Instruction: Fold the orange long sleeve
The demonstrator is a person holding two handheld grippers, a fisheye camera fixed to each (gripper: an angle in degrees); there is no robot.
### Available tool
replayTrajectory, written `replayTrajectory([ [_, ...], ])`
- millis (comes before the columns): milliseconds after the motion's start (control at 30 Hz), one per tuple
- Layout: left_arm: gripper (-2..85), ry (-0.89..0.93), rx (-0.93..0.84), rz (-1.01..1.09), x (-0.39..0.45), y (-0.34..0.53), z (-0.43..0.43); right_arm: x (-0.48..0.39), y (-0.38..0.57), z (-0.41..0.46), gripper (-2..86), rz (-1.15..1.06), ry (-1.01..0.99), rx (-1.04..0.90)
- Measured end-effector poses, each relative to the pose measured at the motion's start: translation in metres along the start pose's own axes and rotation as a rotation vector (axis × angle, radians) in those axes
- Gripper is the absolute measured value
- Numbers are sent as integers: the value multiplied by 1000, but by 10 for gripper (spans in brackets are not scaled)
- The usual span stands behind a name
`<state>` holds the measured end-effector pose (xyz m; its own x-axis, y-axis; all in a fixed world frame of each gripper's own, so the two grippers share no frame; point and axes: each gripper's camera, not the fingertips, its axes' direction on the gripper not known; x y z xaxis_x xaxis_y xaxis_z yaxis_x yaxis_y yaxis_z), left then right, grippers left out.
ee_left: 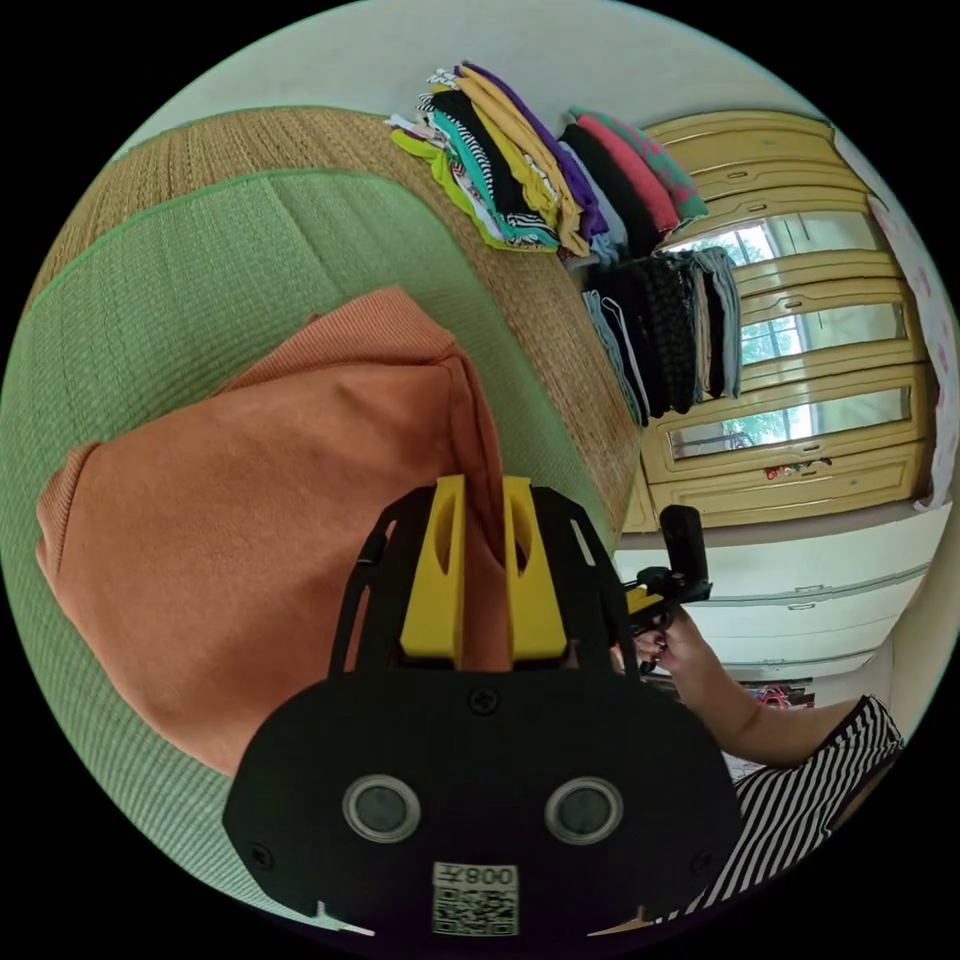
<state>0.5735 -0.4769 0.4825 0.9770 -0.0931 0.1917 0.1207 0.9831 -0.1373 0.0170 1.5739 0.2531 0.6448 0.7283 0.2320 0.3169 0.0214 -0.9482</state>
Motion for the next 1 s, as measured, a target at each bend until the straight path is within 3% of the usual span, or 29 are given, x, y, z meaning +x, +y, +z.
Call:
replayTrajectory([
  [333, 71, 138, 123, 52, 59, -8, -31, 45, 19, -22, 23, 45, -135, 40],
  [500, 38, -52, 29, 81, 86, -14, -17, 37, 37, -40, 19, 60, -141, 97],
  [567, 29, -118, -72, 68, 90, -20, 7, 11, 47, -50, 15, 40, -92, 127],
  [800, 10, -102, -16, 80, 112, -14, 7, -128, 63, -41, 2, -196, 176, 146],
  [1000, 5, -120, -80, 68, 114, -9, 41, -177, 58, 43, 0, -268, 404, 27],
])
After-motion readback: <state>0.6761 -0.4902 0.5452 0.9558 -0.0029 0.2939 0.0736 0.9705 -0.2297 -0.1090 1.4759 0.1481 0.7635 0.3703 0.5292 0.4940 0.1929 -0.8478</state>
